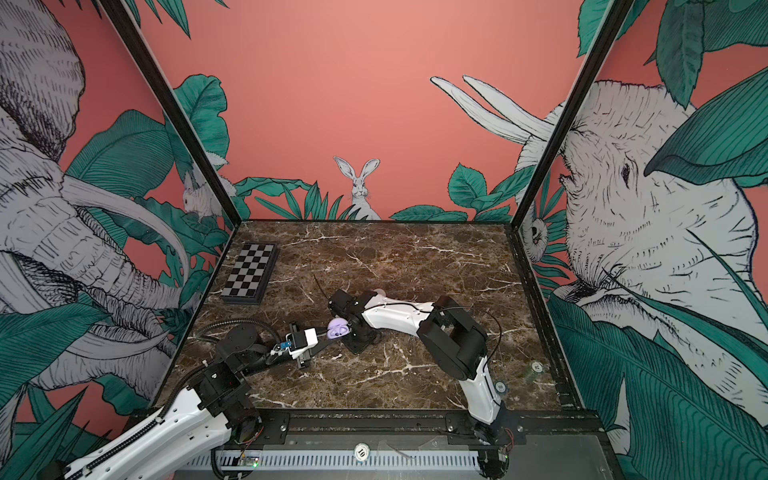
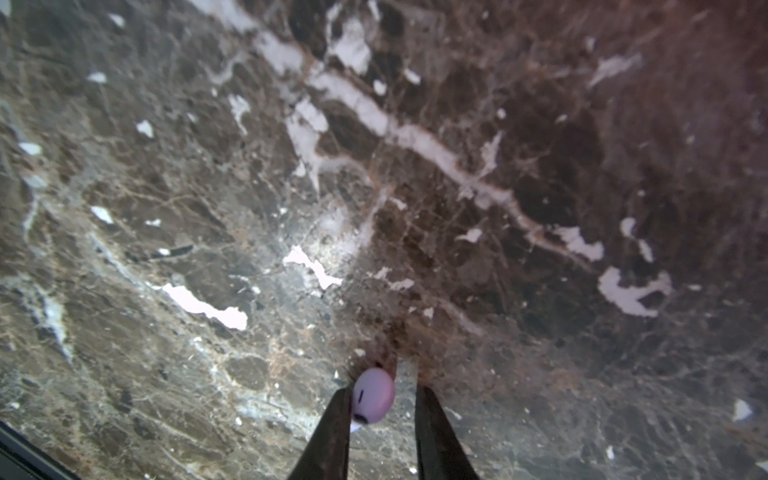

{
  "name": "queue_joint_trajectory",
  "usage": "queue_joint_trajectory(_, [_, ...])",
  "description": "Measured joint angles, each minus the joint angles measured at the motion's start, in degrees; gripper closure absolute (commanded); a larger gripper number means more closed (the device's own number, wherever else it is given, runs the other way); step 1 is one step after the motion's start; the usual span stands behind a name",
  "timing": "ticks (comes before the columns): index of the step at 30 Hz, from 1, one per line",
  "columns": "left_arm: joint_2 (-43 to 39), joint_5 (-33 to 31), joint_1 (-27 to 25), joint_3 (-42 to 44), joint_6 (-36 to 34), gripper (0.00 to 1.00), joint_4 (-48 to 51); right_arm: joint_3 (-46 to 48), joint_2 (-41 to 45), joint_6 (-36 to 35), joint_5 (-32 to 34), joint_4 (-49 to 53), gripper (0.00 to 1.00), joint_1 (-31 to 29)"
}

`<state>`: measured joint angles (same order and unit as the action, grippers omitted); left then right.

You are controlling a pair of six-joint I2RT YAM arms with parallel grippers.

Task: Insert the wireless bluetooth earbuds into the charging case
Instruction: 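Close the right gripper on the lavender earbud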

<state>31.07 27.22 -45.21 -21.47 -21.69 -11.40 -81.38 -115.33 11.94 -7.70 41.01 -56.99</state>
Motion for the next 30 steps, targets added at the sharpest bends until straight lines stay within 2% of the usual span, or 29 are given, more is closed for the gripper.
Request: queue_joint_trajectory(30, [0.3,0.0,0.0,0.0,0.0,1.0,0.2,0.0,-0.4,1.4,1.9,-0.9,0.79,0.0])
